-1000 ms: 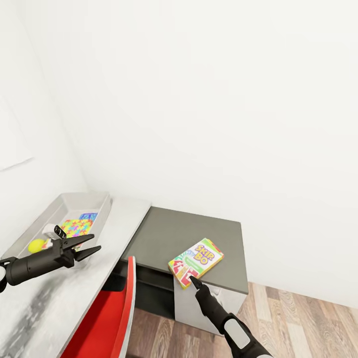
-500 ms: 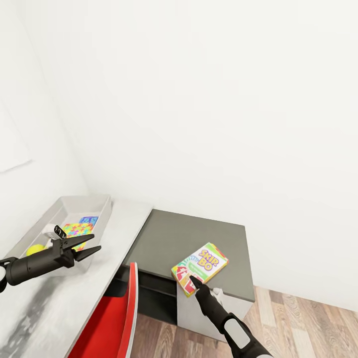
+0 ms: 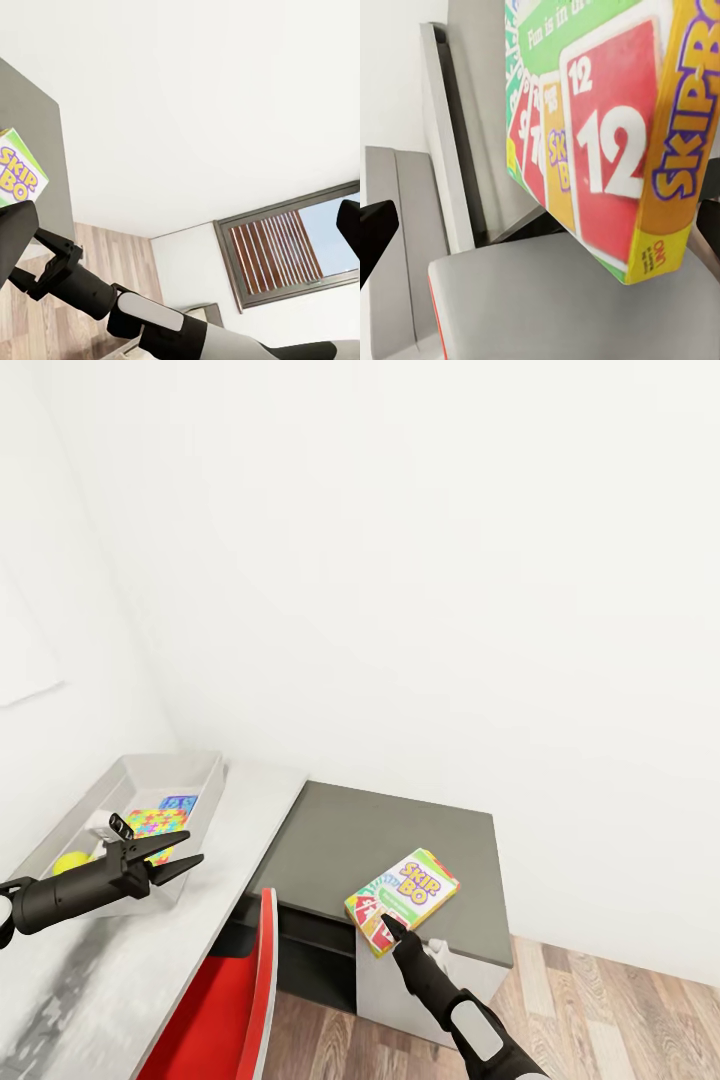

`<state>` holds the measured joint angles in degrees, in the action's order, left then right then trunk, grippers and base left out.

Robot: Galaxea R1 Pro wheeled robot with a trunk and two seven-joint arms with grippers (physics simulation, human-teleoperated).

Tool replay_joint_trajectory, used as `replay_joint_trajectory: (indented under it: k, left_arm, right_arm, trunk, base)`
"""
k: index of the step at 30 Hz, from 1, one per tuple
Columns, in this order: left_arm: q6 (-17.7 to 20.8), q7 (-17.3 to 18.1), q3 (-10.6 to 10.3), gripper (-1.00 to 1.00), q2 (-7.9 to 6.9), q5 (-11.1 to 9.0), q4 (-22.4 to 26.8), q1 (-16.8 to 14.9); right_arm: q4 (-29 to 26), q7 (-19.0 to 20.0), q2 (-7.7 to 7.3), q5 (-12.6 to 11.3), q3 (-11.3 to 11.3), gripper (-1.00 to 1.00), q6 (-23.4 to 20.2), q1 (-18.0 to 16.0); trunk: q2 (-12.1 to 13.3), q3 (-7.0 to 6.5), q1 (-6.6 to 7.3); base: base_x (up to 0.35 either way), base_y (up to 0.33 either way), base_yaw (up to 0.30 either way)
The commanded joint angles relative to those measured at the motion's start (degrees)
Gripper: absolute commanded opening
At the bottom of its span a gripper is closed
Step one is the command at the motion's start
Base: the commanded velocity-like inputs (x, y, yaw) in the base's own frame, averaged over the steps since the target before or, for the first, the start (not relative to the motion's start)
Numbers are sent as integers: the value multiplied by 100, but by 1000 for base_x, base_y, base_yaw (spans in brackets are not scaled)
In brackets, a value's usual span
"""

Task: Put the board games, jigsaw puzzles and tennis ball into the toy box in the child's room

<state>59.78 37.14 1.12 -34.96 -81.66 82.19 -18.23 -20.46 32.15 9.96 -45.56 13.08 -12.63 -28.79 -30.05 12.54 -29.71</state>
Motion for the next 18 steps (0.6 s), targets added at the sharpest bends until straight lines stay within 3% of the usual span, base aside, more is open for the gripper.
replay_joint_trajectory:
  k: [1,18]
  left_arm:
    - [22,26,2,100,2,17,-2,-5]
    - [22,16,2,100,9,18,-4,-5]
  right_arm:
    - [-2,11,4,-49,28,100,-55,-4]
    - [-2,11,4,-50,28,100,-55,-4]
  trunk:
    - [-9,10,-2]
    - [-9,10,-2]
  base:
    - [0,0,0]
    - [0,0,0]
